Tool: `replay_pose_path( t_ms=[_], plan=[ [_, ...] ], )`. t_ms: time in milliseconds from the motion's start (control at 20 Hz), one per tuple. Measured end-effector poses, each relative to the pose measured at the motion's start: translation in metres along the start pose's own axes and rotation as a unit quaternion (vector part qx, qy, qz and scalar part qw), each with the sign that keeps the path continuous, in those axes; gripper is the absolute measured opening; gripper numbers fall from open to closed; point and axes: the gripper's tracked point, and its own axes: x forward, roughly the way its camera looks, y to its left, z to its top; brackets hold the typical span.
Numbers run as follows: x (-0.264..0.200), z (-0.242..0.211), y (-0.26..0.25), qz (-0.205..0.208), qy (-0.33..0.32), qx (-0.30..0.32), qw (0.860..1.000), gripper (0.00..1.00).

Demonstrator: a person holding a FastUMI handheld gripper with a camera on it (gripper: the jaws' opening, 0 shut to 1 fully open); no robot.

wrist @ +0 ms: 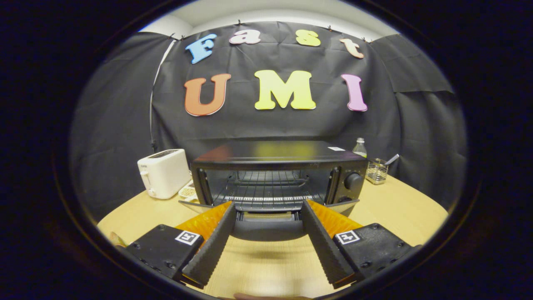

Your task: Open the toaster oven, put the food inside, and close the toaster oven door.

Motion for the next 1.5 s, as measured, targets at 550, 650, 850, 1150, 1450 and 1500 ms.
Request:
replay_pose_path(
  t_ms=[550,650,850,1150,1450,1500],
  plan=[
    [-0.019,-0.062,0.000,-0.017,0.045,-0.006,0.999,1.00],
    [-0.018,-0.086,-0.001,-0.017,0.082,-0.003,0.996,1.00],
    [0.029,-0.112,0.000,-0.015,0.098,-0.001,0.995,1.00],
    [0.047,-0.126,0.006,-0.014,0.132,0.001,0.991,1.00],
    [-0.003,-0.084,0.025,0.058,0.184,0.060,0.979,1.00],
    [-0.010,-0.076,0.035,0.078,0.196,0.066,0.975,1.00]
  ],
)
